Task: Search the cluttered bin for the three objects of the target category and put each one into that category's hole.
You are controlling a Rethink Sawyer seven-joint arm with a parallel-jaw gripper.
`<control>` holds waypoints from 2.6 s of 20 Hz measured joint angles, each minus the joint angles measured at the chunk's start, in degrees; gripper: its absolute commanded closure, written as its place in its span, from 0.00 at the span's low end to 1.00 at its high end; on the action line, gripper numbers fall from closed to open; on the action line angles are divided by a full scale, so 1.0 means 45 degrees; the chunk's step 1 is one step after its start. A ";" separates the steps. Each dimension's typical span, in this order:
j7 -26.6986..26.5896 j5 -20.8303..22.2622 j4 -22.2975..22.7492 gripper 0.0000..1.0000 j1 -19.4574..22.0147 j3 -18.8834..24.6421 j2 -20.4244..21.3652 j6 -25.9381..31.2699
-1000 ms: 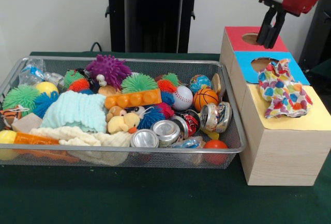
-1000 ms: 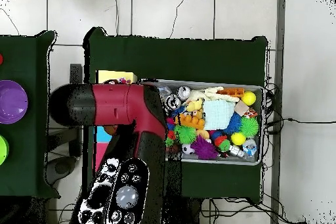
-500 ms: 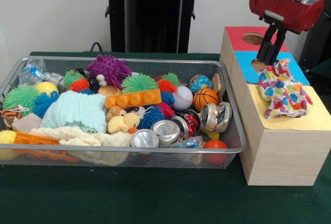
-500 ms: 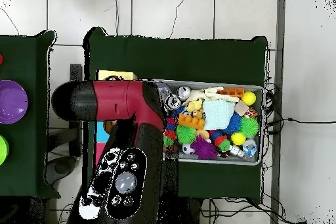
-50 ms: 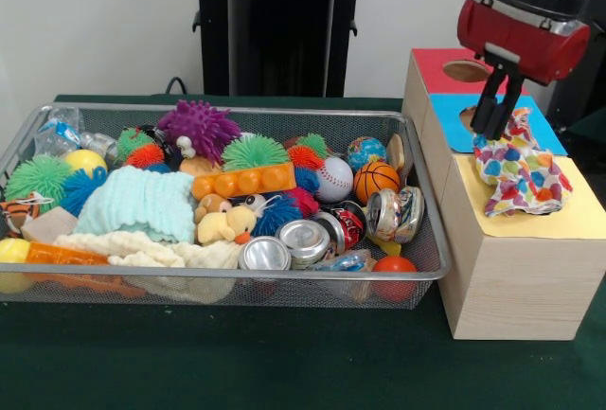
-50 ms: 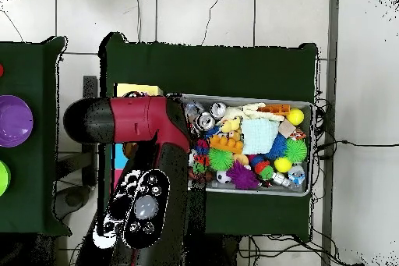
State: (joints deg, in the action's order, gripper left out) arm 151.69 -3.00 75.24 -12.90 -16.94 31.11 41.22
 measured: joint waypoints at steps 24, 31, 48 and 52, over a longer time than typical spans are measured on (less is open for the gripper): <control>0.0000 -0.0132 -0.0290 1.00 -0.1063 -0.0450 -0.1621 -0.2077; 0.0000 -0.0548 -0.1704 1.00 -0.1770 -0.1498 -0.3004 -0.2069; 0.0000 -0.1821 -0.2699 1.00 -0.2217 -0.2456 -0.4527 -0.2213; 0.0000 -0.1904 -0.2697 1.00 -0.2222 -0.2473 -0.4543 -0.2209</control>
State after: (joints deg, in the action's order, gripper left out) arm 151.69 -11.57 63.10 -22.90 -28.06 10.67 31.28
